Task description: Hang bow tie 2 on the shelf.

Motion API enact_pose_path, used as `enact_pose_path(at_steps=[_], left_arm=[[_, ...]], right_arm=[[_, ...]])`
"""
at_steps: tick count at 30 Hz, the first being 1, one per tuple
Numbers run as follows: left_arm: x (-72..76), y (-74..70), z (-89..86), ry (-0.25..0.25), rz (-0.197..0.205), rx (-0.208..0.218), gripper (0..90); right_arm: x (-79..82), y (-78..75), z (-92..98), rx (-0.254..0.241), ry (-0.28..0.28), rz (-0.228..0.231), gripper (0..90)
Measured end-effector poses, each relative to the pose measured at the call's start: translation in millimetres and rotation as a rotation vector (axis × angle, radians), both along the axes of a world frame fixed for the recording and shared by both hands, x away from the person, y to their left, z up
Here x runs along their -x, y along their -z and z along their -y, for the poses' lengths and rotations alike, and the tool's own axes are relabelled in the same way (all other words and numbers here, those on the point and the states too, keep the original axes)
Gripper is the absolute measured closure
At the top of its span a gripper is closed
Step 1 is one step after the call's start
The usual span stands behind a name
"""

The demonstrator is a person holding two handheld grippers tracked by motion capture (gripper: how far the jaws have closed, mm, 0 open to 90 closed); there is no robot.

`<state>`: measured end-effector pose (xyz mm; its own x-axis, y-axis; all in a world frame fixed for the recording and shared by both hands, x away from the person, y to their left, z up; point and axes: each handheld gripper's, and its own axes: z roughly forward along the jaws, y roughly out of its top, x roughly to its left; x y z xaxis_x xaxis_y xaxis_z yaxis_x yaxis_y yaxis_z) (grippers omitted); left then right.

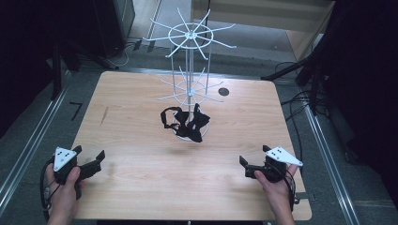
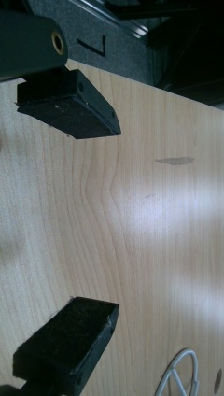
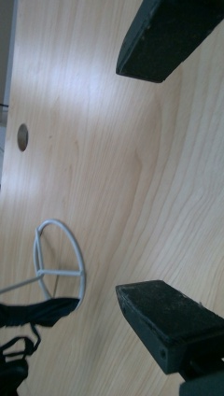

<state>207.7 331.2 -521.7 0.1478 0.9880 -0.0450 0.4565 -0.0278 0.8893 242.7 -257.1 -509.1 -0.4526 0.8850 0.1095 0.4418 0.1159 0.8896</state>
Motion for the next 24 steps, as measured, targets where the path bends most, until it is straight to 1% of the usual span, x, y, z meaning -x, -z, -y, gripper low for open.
enact_pose_path(at_steps=[2,3,5,6,8,10,12,19,24], left_arm=[[0.0,0.0,0.1,0.0,0.0,0.001,13.5],[0.0,0.0,0.1,0.0,0.0,0.0,13.5],[0.0,0.0,0.2,0.0,0.0,0.0,13.5],[0.0,0.0,0.2,-0.001,0.0,0.0,13.5],[0.0,0.0,0.1,0.0,0.0,0.0,13.5],[0.1,0.0,0.2,-0.001,0.0,0.0,13.5],[0.1,0.0,0.3,0.0,0.002,0.0,13.5],[0.2,0.0,0.3,-0.002,0.001,0.001,13.5],[0.0,0.1,0.1,-0.001,0.002,0.001,13.5]], right_arm=[[0.0,2.9,6.6,0.003,0.013,-0.008,0.0],[0.4,5.7,12.1,0.004,0.029,-0.016,0.0],[0.3,7.5,15.3,0.002,0.034,-0.021,0.0],[0.5,11.6,22.1,0.005,0.052,-0.028,0.0],[0.4,13.0,24.6,0.007,0.056,-0.029,0.0],[0.8,15.8,29.5,0.005,0.073,-0.035,0.0],[1.7,16.7,34.8,0.0,0.085,-0.03,0.0],[5.1,19.3,44.9,-0.006,0.103,-0.035,0.0],[8.3,23.8,55.8,-0.009,0.121,-0.05,0.0]])
